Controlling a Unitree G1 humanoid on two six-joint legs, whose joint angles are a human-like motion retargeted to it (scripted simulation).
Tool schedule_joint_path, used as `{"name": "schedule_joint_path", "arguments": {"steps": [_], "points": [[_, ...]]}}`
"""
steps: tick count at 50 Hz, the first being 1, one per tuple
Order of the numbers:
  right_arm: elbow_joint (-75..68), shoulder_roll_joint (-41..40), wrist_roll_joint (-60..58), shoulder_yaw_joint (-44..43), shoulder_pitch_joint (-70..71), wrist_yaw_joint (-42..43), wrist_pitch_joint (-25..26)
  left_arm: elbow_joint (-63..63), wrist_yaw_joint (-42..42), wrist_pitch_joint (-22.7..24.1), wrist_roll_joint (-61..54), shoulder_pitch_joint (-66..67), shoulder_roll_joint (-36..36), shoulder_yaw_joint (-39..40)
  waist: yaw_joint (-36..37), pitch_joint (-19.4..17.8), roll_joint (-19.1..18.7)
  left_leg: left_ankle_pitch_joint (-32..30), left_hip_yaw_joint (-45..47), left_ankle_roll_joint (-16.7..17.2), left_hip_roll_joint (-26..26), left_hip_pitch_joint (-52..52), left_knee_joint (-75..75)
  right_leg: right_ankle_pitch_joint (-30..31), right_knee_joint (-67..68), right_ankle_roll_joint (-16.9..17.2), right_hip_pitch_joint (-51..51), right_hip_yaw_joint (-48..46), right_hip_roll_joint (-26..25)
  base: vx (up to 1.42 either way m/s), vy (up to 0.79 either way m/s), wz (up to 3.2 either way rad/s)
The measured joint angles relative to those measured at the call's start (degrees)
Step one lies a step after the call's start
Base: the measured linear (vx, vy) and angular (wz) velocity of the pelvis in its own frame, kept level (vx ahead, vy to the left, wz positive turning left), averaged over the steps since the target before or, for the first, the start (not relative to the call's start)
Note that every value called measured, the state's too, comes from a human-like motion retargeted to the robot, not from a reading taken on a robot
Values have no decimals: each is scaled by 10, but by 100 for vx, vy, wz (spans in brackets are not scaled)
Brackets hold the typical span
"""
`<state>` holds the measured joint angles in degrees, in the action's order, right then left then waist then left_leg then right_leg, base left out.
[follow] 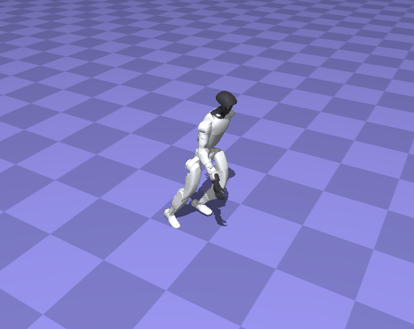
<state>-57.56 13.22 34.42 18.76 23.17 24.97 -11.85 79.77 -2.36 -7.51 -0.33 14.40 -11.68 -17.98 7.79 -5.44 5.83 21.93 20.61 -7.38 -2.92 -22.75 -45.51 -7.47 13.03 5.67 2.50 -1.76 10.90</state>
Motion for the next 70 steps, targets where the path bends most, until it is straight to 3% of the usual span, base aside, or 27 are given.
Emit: {"name": "schedule_joint_path", "arguments": {"steps": [3,5,8,11,15,18,20,23,25,28,30,31,33,36,38,40,44,47,50,52,55,57,59,62,65,68,70], "points": [[48,43,-53,64,108,-31,11,36,28,3,3,89,-41,27,75,-6,41,-11,26,25,1,-20,185,89,-56,20,-67,20,26,125,38,-112],[81,98,-102,112,183,-42,-3,-10,64,48,-44,161,-84,71,124,-26,48,-23,48,43,-12,-11,306,119,-75,30,-123,31,35,125,45,-92],[112,185,-53,155,254,-31,-67,-56,158,113,-184,230,-145,121,177,-65,48,-6,35,31,-17,-25,245,124,-57,23,-207,26,59,126,52,-7],[140,215,67,105,240,-21,-110,-39,143,106,-202,212,-183,154,188,-94,41,126,11,-6,-14,-29,37,47,118,7,-207,27,62,128,52,79],[172,143,95,-21,106,3,-95,21,-81,-4,-16,56,-175,208,160,-100,48,170,-1,-22,24,57,45,-91,401,-39,-64,46,40,119,35,81],[115,82,-32,-34,-32,-28,-31,-27,-134,-11,-19,-63,-128,279,93,-58,26,110,-42,8,26,128,136,-151,433,-82,41,5,-9,118,24,120],[35,51,-117,5,-117,-73,21,-93,-68,35,-105,-120,-81,294,23,-16,1,48,-80,35,15,158,187,-162,383,-98,102,-42,-41,122,14,170],[-106,24,-179,85,-236,-138,87,-221,30,87,-162,-178,-28,212,-85,30,-42,-54,-128,69,-1,207,251,-132,229,-76,167,-95,-68,128,-1,179],[-169,29,-212,113,-314,-182,118,-326,40,105,-89,-222,-23,131,-155,31,-68,-113,-166,93,-7,248,280,-98,74,-66,170,-106,-76,131,-13,197],[-166,81,-276,62,-434,-317,161,-517,40,80,138,-309,-79,47,-246,-9,-74,-152,-218,105,-8,338,283,-27,-68,-40,157,-94,-59,134,-26,161],[-157,119,-270,19,-498,-419,174,-641,56,88,244,-363,-126,40,-278,-28,-77,-163,-225,103,-25,374,240,-26,-41,-53,157,-91,-62,132,-34,34],[-160,131,-250,9,-515,-434,174,-693,46,97,254,-378,-133,56,-276,-35,-85,-170,-219,100,-39,375,194,-72,24,-67,162,-90,-76,129,-33,-61],[-170,144,-218,7,-528,-401,166,-779,-1,117,208,-382,-114,92,-256,-46,-97,-173,-221,97,-49,360,80,-158,147,-84,167,-81,-102,127,-28,-125],[-179,117,-206,32,-486,-197,131,-843,-81,154,19,-301,-29,129,-196,-43,-104,-123,-231,93,-17,270,-98,-204,201,-78,143,-55,-120,120,-15,-132],[-169,86,-195,26,-425,-81,109,-825,-65,155,-59,-215,-1,144,-151,-32,-97,-80,-203,65,-7,192,-169,-190,162,-70,103,-35,-118,114,-9,-104],[-141,54,-156,-1,-353,-36,80,-750,4,141,-64,-131,-17,152,-100,-19,-76,-40,-156,25,-2,121,-186,-151,104,-59,58,-6,-106,111,-7,-116],[-32,22,-83,-7,-202,-104,38,-414,71,102,2,-67,-60,98,5,7,-16,-16,-65,-13,21,23,-58,-35,12,-24,-10,45,-58,110,8,-138],[50,41,-160,59,-54,-111,35,-54,-15,58,-93,-108,-36,82,55,-1,5,-14,-25,5,29,10,135,40,-45,-6,-81,75,-32,112,25,-128],[113,75,-273,125,128,-42,57,120,-164,22,-259,-110,-62,199,93,-42,-2,-23,27,37,5,46,316,68,-63,-1,-171,104,-28,115,33,-120],[154,96,-291,147,255,-9,65,100,-192,50,-337,-64,-81,266,97,-86,-1,-11,38,21,1,66,281,65,-26,-1,-222,110,-12,115,38,-61],[264,114,-265,88,365,16,40,42,-105,90,-367,7,-87,288,79,-135,-2,119,30,-21,-3,81,81,57,155,11,-226,111,3,116,42,-1],[403,98,-216,9,341,35,-8,31,-76,86,-326,13,-95,244,59,-131,5,166,29,-33,4,87,28,41,324,17,-147,111,1,113,36,41],[569,65,-164,-60,243,22,-61,30,-77,58,-242,-16,-106,184,33,-106,15,174,21,-31,22,101,48,-14,441,-8,-51,91,2,112,31,83],[761,41,-162,-114,23,-63,-90,20,-71,8,-66,-96,-100,109,-25,-67,-10,131,-20,-7,29,150,137,-98,480,-60,58,17,-12,115,24,136],[803,77,-228,-149,-208,-163,-72,-37,-66,31,31,-179,-77,86,-111,-45,-63,39,-80,29,7,204,216,-120,368,-78,109,-66,-53,119,10,188],[697,136,-240,-127,-358,-215,-20,-168,-99,78,-36,-235,-63,79,-211,-43,-87,-65,-125,67,-9,249,254,-89,157,-66,118,-121,-75,122,-8,197],[563,162,-228,-80,-404,-199,24,-282,-131,101,-93,-268,-66,64,-265,-44,-77,-117,-151,89,-5,279,257,-72,15,-50,119,-141,-68,124,-23,156]]}}
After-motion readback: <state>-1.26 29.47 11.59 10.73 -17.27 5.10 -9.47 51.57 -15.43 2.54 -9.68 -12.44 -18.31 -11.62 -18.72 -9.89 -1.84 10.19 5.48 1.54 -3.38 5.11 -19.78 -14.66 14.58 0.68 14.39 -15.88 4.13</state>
